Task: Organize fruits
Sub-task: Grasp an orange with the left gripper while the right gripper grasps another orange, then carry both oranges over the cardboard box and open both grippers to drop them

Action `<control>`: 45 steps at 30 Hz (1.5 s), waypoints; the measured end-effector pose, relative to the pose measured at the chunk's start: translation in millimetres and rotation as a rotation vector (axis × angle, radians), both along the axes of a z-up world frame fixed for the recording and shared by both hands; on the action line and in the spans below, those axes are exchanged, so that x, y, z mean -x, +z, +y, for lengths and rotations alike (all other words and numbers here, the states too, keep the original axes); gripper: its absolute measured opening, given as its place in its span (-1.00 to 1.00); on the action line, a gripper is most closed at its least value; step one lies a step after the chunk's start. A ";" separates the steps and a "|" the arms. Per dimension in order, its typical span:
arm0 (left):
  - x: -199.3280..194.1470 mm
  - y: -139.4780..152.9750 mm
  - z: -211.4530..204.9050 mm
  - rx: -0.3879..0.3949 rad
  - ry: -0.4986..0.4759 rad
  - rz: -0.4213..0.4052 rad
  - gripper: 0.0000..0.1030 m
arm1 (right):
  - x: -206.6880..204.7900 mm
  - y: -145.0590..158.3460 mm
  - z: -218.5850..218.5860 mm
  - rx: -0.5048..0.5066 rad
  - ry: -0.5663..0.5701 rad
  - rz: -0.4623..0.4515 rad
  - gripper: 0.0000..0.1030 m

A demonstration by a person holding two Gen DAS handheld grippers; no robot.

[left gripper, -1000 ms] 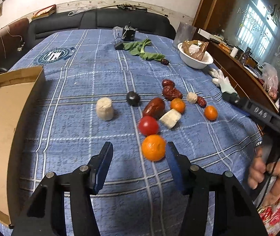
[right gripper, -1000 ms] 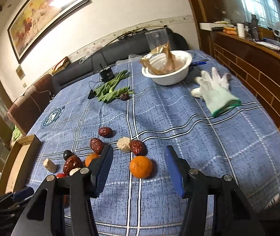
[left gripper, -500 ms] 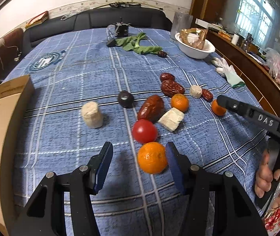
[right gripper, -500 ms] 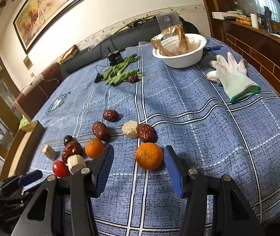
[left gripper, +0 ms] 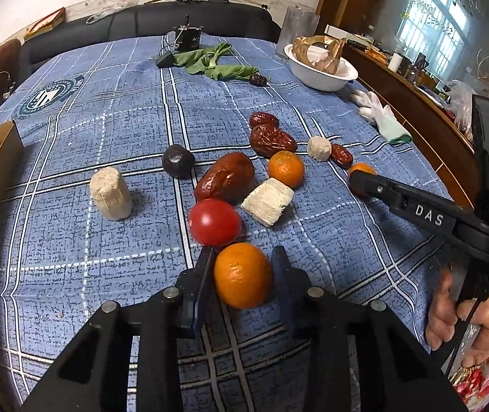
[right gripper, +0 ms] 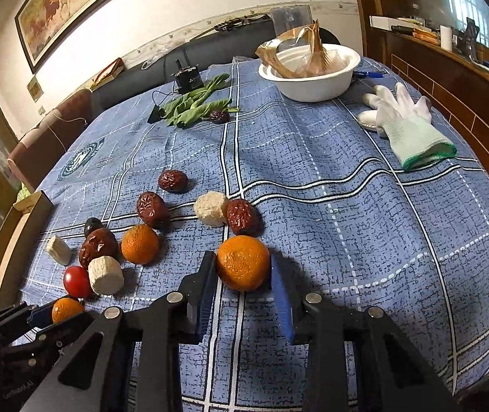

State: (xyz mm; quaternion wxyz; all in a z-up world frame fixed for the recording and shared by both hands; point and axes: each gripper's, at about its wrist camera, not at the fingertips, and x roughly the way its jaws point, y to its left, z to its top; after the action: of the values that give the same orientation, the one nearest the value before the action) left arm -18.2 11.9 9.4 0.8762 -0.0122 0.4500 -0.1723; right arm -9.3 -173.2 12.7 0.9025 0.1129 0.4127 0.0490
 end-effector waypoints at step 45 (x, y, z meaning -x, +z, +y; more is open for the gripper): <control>99.6 34.1 340.4 -0.059 0.670 -0.074 -0.44 | 83.6 41.2 376.5 -0.044 0.785 0.014 -0.35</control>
State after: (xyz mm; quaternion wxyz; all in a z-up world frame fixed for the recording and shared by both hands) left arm -117.9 352.3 43.5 0.8998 -0.1280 0.3936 0.1378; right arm -92.9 203.3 53.9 0.8097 -0.0339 0.4296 0.3984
